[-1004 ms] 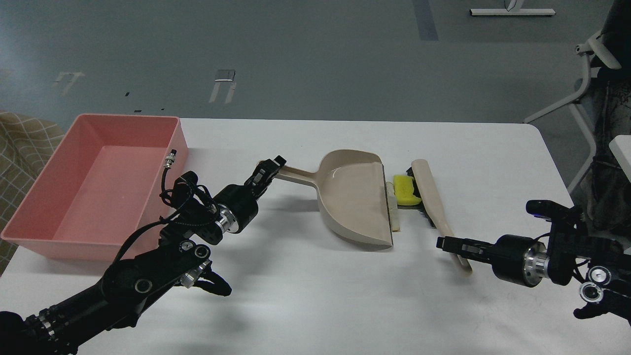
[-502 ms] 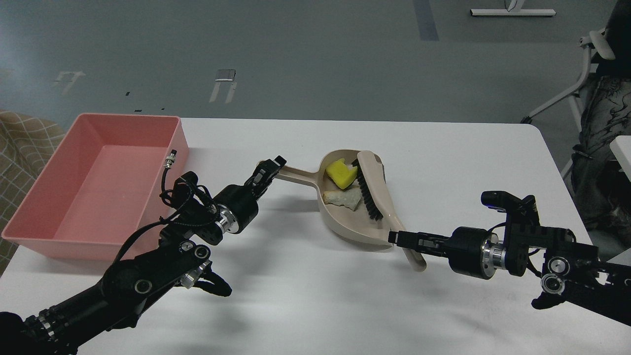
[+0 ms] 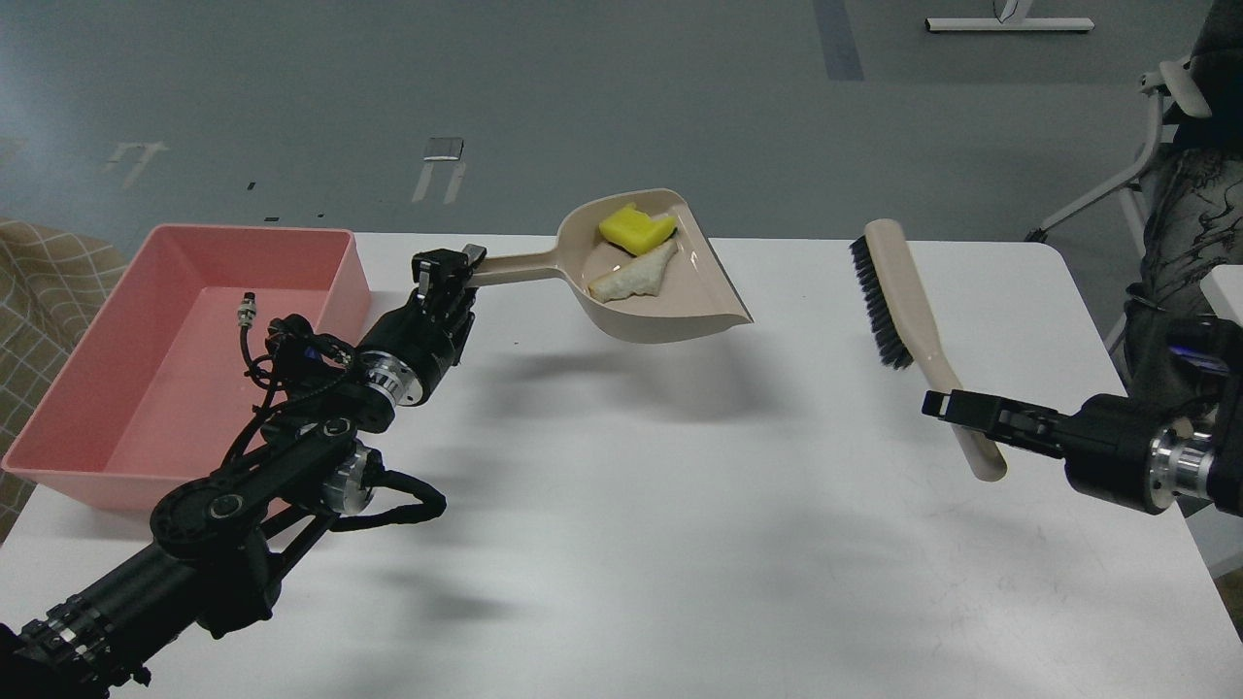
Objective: Sweep and dump garbage into bin
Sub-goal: 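Lift the dustpan with the left gripper and tip it over the pink bin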
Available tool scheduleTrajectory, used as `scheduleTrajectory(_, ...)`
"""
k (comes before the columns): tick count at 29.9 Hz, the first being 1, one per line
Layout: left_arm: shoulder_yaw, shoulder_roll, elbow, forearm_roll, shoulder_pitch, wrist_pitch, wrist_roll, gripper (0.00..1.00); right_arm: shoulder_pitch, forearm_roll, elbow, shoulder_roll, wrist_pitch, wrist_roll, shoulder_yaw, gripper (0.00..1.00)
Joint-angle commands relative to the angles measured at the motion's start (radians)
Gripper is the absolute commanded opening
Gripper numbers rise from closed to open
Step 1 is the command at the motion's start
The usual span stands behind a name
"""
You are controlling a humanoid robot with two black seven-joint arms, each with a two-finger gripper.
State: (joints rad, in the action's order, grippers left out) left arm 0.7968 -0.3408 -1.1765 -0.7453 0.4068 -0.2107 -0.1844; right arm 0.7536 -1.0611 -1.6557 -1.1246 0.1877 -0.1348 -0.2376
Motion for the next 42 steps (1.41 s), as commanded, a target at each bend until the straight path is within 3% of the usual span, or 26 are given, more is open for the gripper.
scheduleTrajectory(1,0.050,-0.004,0.000,0.009,-0.003,0.004,-0.003,0.00,-0.002,0.035,-0.001,-0.079,-0.001,-0.015,-0.003,0.00)
scheduleTrajectory(9,0.174,-0.043,-0.015,0.046,-0.002,0.002,0.006,0.00,-0.060,0.036,0.008,-0.110,-0.014,-0.039,0.009,0.00)
scheduleTrajectory(15,0.240,-0.237,-0.080,0.056,-0.035,0.022,0.013,0.00,-0.085,0.036,0.008,-0.098,-0.017,-0.039,0.011,0.00)
scheduleTrajectory(22,0.398,-0.495,-0.138,0.101,-0.196,0.135,0.011,0.00,-0.092,0.036,0.007,-0.072,-0.033,-0.039,0.012,0.00)
scheduleTrajectory(31,0.683,-0.655,-0.127,0.090,-0.427,0.289,-0.007,0.00,-0.097,0.036,0.007,-0.052,-0.037,-0.039,0.015,0.00)
scheduleTrajectory(33,0.703,-0.690,-0.118,0.086,-0.468,0.292,-0.033,0.00,-0.100,0.036,0.005,-0.050,-0.037,-0.039,0.014,0.00)
scheduleTrajectory(39,0.703,-0.784,-0.083,-0.030,-0.565,0.283,-0.176,0.00,-0.103,0.036,0.004,-0.043,-0.039,-0.039,0.014,0.00)
scheduleTrajectory(42,0.705,-0.788,-0.039,-0.152,-0.566,0.260,-0.214,0.00,-0.103,0.036,0.004,-0.043,-0.042,-0.039,0.015,0.00)
